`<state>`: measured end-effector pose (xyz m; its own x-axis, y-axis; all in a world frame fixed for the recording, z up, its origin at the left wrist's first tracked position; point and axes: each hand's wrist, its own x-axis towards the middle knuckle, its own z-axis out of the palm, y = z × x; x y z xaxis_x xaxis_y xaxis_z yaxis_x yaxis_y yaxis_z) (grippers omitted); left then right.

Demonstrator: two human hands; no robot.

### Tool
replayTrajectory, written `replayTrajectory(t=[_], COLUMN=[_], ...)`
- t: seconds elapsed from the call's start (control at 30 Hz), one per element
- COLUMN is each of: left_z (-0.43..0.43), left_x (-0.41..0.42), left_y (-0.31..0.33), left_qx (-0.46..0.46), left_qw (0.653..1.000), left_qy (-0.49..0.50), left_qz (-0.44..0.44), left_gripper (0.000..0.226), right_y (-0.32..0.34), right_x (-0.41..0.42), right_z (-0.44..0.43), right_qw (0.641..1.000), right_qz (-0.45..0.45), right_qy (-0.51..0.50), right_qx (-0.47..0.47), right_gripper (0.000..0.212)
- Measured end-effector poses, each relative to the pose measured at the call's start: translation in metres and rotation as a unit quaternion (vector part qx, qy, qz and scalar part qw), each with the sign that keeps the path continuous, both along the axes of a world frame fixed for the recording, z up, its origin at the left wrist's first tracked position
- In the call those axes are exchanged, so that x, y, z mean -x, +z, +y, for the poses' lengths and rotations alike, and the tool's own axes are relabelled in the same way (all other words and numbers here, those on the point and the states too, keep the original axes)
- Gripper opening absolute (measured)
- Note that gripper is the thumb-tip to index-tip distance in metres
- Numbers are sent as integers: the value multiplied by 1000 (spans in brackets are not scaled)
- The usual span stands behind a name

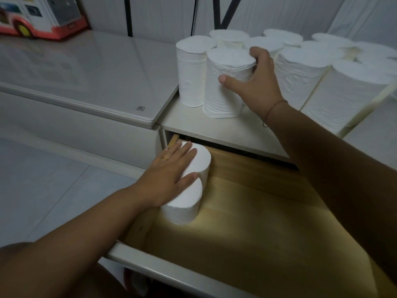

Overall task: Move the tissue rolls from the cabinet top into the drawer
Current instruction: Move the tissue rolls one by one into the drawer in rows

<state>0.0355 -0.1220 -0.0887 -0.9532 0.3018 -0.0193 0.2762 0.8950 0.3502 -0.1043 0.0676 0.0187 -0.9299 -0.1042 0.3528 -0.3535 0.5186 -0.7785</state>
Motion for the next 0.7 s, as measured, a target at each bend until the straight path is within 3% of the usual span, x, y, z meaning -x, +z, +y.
replayTrajectory(t=[0.27, 0.43, 0.7], left_z=[-1, 0, 0], left_x=[2, 2, 2], left_y=[-3, -2, -1], left_qx=[-3, -2, -6], left_qw=[1000, 1000, 1000], left_qy=[-3, -2, -3], left_qz=[-6, -4, -3], left_gripper=[66, 64, 64], right_y=[-8, -6, -8], right_x=[7, 9, -4], right_z=[1, -6, -1], right_qw=[1000, 996, 996], right_qz=[-10, -40, -31], right_qy=[15, 68, 63], right_qx=[-7, 36, 53], right_gripper=[93, 99, 82])
